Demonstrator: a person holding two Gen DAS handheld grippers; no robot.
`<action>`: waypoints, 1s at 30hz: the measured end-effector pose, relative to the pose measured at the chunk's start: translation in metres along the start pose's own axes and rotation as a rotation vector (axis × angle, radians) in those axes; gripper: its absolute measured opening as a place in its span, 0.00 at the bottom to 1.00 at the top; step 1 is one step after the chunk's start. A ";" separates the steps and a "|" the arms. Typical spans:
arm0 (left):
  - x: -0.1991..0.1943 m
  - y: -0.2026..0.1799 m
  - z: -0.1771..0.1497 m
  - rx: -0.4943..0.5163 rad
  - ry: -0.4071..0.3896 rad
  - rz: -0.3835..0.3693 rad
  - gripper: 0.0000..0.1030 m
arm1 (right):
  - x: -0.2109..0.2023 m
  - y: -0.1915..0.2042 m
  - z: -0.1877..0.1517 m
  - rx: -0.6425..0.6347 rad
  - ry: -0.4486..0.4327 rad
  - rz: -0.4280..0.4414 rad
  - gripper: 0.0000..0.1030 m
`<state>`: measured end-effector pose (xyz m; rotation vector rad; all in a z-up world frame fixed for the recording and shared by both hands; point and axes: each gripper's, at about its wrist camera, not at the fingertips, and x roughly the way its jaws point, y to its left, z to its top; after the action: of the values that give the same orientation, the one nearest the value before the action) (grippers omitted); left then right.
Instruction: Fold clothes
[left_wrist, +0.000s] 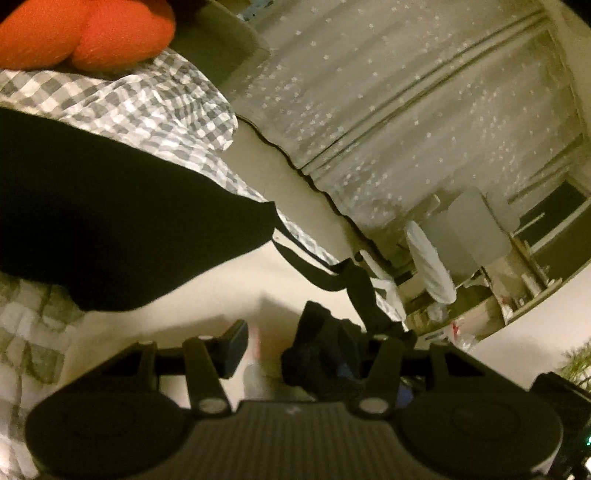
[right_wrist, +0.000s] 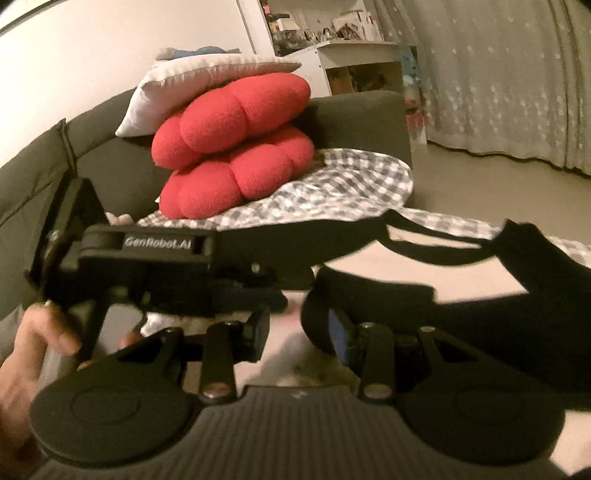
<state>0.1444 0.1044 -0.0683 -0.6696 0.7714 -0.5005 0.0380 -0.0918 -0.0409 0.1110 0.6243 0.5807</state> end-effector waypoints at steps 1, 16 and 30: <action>0.001 -0.001 0.000 0.016 0.000 0.000 0.52 | -0.006 -0.002 -0.002 -0.004 0.006 -0.011 0.39; 0.013 -0.031 -0.014 0.109 -0.129 0.007 0.07 | -0.056 -0.064 -0.023 0.134 -0.039 -0.270 0.40; -0.056 -0.009 -0.015 -0.163 -0.477 0.228 0.07 | -0.073 -0.105 -0.028 0.273 -0.115 -0.473 0.40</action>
<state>0.0968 0.1281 -0.0443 -0.8020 0.4303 -0.0604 0.0245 -0.2213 -0.0537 0.2434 0.5896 0.0296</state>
